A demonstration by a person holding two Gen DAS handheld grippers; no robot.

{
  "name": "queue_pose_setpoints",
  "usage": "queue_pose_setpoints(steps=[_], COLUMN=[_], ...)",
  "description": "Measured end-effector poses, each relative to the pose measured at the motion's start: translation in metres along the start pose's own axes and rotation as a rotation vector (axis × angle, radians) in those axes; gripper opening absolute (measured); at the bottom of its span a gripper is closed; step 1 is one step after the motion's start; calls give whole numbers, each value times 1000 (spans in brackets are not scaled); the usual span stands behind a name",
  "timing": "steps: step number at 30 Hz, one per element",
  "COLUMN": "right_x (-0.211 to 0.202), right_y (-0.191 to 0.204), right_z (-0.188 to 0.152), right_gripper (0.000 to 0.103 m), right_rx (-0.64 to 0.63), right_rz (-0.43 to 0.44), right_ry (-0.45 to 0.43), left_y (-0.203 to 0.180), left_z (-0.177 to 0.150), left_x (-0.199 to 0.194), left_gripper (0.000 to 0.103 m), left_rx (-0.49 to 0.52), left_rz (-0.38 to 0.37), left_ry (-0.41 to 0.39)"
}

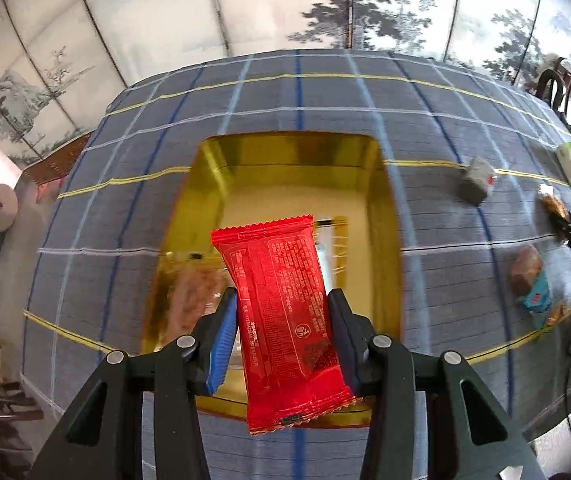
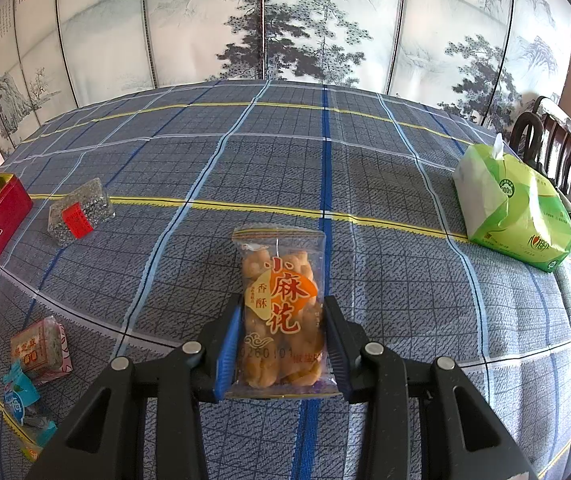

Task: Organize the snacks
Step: 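Carry the red packet over the tin with the left gripper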

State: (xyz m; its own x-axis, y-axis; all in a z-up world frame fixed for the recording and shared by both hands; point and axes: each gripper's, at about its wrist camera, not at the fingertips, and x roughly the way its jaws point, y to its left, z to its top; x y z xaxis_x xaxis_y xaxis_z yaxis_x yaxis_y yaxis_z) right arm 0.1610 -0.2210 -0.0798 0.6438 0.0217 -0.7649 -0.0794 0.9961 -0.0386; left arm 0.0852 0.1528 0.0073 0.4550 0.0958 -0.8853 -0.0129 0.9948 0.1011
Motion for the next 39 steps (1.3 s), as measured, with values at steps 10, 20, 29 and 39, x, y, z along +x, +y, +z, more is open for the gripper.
queue_pose_setpoints(steps=[10,20,29,39], right_x=[0,0,0,0], right_y=[0,0,-1,-3], right_z=[0,0,1,0], right_gripper=[40,40,40,40], right_rx=[0,-1,-1,0], right_rz=[-1,-2,-3,-2], right_ry=[0,0,0,0], left_y=[27,36,38,38], left_z=[-15,-22,-19,-16], left_x=[23,26,31,36], left_gripper=[41,41,42,46], left_rx=[-8,13,20,15], left_rz=[17,34,23,27], left_ry=[39,21,19,31])
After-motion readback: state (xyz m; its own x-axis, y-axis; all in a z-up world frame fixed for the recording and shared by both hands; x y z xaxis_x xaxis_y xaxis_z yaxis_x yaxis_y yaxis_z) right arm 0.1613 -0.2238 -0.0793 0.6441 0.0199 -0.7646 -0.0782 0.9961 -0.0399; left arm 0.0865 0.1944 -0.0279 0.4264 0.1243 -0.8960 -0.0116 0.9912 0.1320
